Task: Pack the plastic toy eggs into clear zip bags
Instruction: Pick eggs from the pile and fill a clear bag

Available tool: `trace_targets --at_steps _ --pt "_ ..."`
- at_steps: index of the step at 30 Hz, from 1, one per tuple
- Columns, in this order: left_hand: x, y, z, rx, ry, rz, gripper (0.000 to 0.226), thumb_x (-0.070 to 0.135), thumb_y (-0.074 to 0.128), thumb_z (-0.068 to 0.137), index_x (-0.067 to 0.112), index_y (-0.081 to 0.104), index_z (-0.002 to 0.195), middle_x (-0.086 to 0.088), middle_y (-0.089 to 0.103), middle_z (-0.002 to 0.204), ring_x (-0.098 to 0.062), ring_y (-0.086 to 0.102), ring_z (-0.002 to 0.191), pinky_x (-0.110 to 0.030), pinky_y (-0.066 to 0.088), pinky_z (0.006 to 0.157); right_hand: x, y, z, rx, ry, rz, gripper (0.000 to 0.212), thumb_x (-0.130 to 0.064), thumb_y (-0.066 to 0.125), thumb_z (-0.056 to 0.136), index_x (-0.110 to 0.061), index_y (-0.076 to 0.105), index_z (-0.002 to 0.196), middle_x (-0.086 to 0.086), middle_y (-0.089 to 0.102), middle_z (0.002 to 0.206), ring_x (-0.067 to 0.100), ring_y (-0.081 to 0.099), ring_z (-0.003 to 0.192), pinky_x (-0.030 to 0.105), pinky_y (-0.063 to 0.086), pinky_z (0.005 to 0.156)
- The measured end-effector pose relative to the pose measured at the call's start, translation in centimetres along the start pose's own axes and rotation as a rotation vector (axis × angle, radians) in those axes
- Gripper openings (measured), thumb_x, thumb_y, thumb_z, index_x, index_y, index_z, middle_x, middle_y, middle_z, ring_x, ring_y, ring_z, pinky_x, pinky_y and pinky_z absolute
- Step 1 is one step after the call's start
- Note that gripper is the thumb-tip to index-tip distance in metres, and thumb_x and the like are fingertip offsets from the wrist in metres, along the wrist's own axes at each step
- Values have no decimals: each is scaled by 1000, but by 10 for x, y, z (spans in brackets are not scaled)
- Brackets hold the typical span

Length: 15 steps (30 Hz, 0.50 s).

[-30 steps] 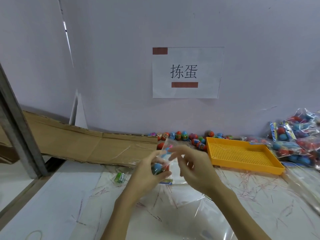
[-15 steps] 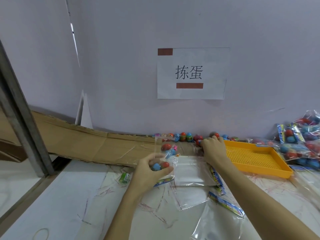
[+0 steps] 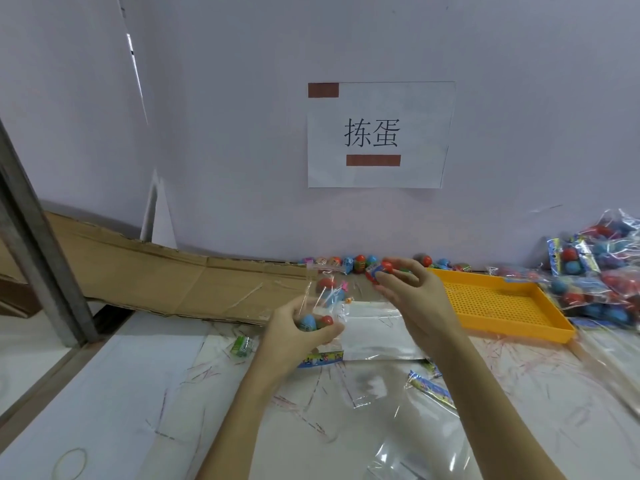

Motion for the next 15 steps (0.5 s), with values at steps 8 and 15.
trace_targets --at_steps 8,15 --pt "14 8 -6 -16 125 247 59 41 88 76 45 60 128 25 71 95 1 69 93 -11 53 73 -23 35 -61 -102 -641 -472 36 -7 79 86 -24 65 114 -16 71 112 4 69 106 17 58 79" --pt "23 20 -11 -99 159 297 68 56 73 84 35 52 144 9 67 123 -17 64 114 -34 58 95 -8 40 -57 -128 -693 -674 45 -8 78 86 -39 64 116 -38 58 112 -9 61 104 4 50 75"
Point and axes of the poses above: each hand's wrist, its own z-axis towards the middle knuckle, its own y-axis out of the palm, x = y × z, the point moved 8 cm from there along z, towards the middle knuckle
